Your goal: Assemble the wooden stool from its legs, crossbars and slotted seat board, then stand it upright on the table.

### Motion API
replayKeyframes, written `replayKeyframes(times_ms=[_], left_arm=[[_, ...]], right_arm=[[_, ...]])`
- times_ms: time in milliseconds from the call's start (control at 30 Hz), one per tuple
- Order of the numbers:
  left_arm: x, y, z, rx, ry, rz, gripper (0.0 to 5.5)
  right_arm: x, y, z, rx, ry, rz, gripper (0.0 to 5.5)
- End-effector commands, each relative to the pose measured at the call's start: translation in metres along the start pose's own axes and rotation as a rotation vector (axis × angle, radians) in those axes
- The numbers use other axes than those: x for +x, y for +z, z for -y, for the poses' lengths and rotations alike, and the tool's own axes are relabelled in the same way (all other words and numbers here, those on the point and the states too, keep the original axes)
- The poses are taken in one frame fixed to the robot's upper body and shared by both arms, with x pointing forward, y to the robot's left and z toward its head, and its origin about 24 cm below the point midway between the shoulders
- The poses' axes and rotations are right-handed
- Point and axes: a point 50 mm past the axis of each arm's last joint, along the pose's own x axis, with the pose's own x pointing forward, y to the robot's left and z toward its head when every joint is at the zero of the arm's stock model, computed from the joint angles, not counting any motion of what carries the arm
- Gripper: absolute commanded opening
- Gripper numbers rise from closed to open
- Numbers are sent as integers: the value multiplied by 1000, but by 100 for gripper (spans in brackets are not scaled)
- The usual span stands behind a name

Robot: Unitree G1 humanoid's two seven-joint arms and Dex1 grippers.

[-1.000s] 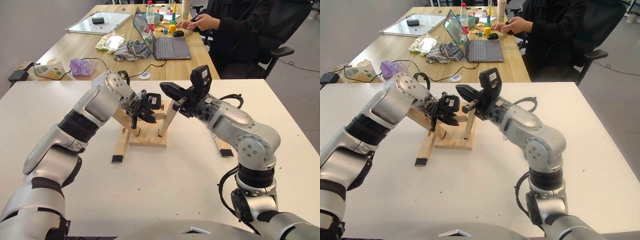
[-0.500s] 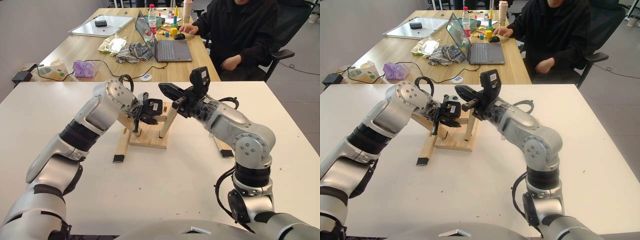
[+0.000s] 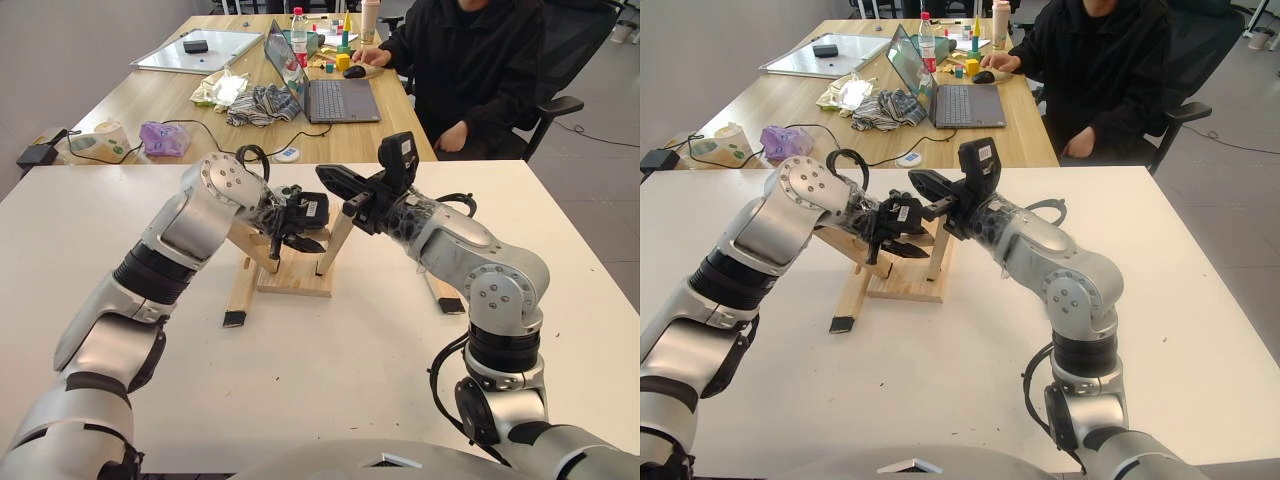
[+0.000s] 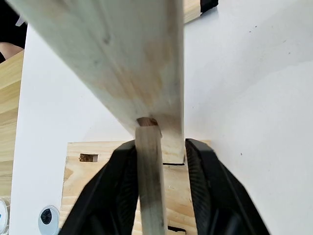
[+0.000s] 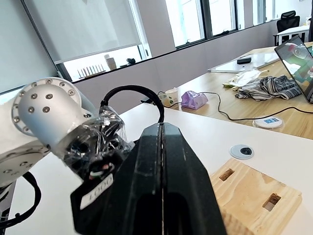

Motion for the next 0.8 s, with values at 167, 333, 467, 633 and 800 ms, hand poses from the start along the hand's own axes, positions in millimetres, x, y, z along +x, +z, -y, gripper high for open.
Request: replayKeyframes(times_ms=[167,333,467,633,800], left_arm=[[-115,19,-61,-351,664,379,151],[-129,-102,-21,-828,1425,287,50],[-85,-137,51,-1210,1716,188,4],[22,-23,33,-1261,1221,446,4],[46,8,39,-1186,1034,462,4]], right_arm=[[-10,-11,28,107,-165,-25,0],[-60,64,67,179,-416,399,0],[-85,24,80,64,-708,87,0],[6,-19,0,-41,-328,-216,0],[16,-34,-30,-108,-153,-308,0]])
